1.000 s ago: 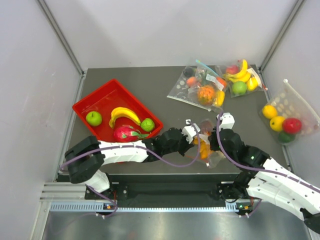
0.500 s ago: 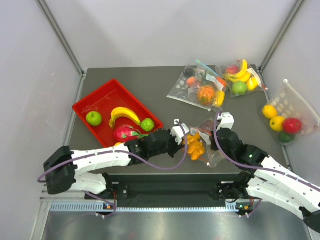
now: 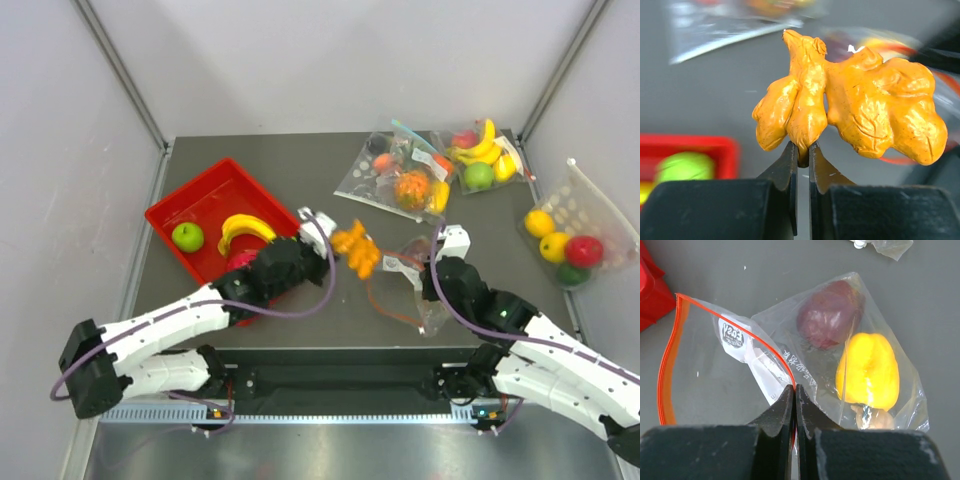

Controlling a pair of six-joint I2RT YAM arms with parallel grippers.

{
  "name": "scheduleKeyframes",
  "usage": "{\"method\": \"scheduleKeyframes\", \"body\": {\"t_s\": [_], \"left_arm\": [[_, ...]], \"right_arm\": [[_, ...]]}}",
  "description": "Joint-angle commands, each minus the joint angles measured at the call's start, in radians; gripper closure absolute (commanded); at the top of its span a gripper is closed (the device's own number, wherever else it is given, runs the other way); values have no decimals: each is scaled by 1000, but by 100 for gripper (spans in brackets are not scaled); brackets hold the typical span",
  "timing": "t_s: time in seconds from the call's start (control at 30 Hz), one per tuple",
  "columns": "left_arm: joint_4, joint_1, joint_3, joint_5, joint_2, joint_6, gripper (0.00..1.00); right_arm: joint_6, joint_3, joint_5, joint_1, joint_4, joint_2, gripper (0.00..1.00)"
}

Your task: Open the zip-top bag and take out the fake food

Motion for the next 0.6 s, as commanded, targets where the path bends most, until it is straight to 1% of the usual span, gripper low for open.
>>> {"method": "scheduleKeyframes", "body": {"t_s": [0.0,0.03,0.1,0.13,0.17,0.23,0.27,0.3,0.33,0.43,0.5,0.57], "left_arm": [[-17,182,-10,-27,-67,-52,100],[-45,284,-8,-23,-81,-62,100],[-66,383,4,-33,-87,-66,100],[-69,485,7,-35,-84,-67,100],[-69,542,16,-10,-78,-93,100],[-50,659,16,28,-44,-130,100],[-48,761,24,27,-31,-163,100],[-42,800,27,18,2,-168,100],[-30,861,30,5,22,-168,100],[15,934,61,-25,110,-156,100],[18,954,102,-50,188,-138,100],[23,989,137,-46,236,-139,100]], "right_arm": [[-7,37,1,-13,11,-13,100],[-7,37,0,-13,11,-14,100],[-10,37,-3,-12,11,-16,100],[-10,36,-5,-13,9,-20,100],[-10,36,-6,-12,9,-20,100],[-11,36,-11,-13,11,-23,100],[-11,37,-12,-13,9,-28,100],[-13,39,-17,-13,9,-28,100],[-11,39,-22,-13,11,-30,100],[-16,34,-31,-13,14,-45,100],[-16,28,-35,-13,15,-46,100],[-14,25,-40,-13,20,-43,100]]}}
